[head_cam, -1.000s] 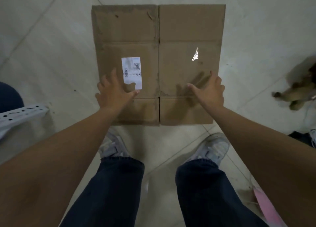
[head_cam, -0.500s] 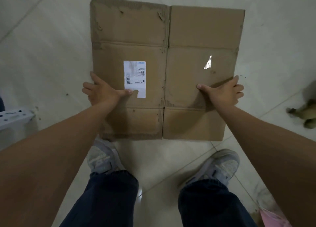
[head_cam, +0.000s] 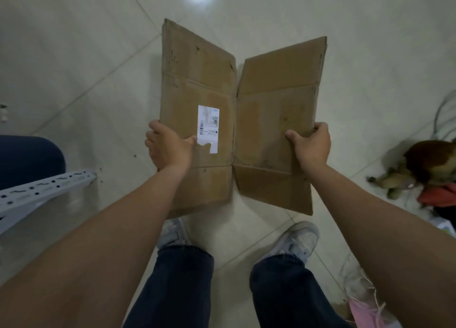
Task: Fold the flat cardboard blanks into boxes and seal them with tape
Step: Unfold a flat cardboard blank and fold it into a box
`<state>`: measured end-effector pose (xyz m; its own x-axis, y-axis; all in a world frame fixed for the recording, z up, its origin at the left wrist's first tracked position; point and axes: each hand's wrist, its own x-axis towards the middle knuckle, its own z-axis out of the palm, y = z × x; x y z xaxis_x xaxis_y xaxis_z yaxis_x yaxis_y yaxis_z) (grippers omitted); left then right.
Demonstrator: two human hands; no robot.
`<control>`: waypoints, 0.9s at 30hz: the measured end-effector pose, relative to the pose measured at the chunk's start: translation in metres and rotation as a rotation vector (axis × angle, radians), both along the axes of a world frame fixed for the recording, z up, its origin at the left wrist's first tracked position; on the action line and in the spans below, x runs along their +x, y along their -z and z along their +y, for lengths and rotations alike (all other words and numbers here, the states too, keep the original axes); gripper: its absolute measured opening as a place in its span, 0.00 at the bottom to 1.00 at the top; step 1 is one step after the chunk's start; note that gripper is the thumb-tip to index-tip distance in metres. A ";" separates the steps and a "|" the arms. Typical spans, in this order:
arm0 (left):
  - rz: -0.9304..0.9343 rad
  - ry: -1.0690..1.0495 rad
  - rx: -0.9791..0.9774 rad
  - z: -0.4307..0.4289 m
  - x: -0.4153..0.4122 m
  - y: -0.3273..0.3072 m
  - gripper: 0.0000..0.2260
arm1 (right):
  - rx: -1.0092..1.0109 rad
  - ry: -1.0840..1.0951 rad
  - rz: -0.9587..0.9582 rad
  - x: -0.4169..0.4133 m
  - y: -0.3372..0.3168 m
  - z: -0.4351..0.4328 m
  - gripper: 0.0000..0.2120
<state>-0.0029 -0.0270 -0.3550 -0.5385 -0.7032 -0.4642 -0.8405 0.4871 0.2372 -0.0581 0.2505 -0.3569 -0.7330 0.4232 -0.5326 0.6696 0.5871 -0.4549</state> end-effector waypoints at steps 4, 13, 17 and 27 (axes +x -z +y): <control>0.040 -0.051 0.013 -0.027 -0.020 -0.060 0.33 | -0.113 0.035 0.020 -0.025 -0.070 -0.027 0.21; 0.265 -0.218 0.219 -0.090 -0.068 -0.232 0.26 | -0.192 0.047 0.239 -0.079 -0.258 -0.093 0.19; 0.325 -0.251 0.257 -0.121 -0.103 -0.327 0.25 | -0.203 0.054 0.305 -0.112 -0.356 -0.116 0.19; 0.529 -0.127 0.250 -0.180 -0.224 -0.574 0.19 | -0.243 0.050 0.529 -0.223 -0.614 -0.162 0.17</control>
<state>-0.2267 -0.2066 0.2190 -0.6608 -0.6813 -0.3150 -0.6246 0.2664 0.7341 -0.2810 0.0886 0.2570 -0.9081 0.3754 -0.1854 0.3384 0.3973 -0.8530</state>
